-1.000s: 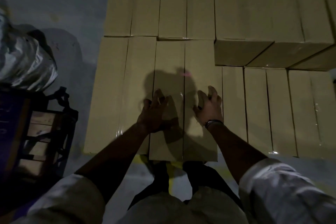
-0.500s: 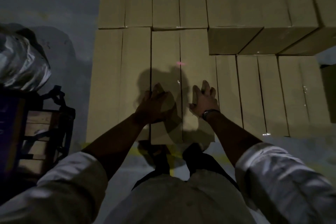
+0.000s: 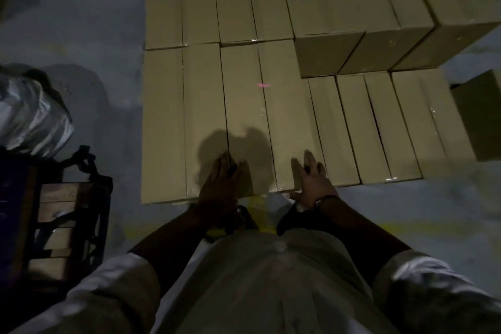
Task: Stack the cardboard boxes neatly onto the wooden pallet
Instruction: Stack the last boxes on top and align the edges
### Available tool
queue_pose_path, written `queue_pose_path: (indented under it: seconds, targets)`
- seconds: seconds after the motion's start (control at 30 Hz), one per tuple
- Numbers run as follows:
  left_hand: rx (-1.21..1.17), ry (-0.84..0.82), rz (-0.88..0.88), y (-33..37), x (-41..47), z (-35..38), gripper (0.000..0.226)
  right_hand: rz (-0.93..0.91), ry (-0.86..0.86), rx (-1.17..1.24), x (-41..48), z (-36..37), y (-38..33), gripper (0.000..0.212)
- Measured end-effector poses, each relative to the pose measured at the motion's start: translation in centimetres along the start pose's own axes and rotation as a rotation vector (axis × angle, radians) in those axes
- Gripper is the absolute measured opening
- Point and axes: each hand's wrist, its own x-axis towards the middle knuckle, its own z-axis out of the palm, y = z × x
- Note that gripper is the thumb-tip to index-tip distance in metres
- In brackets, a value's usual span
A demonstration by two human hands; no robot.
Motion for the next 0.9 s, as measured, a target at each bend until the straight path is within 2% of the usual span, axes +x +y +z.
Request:
queue_pose_path:
  seconds: [0.2, 0.3, 0.63, 0.9]
  targets:
    - [0.018, -0.044, -0.053, 0.1, 0.7, -1.0, 0.094, 0.019, 0.038, 0.037, -0.1, -0.2, -0.2, 0.088]
    - [0.044, -0.039, -0.041, 0.2, 0.7, -1.3, 0.089, 0.025, 0.043, 0.027, 0.0, -0.1, -0.2, 0.086]
    - [0.078, -0.072, -0.053, 0.3, 0.8, -2.0, 0.099, 0.031, 0.066, 0.028, 0.2, -0.2, -0.4, 0.085]
    - [0.152, -0.073, -0.029, 0.4, 0.7, -2.1, 0.097, 0.033, 0.08, 0.031, -0.3, -0.5, -0.7, 0.083]
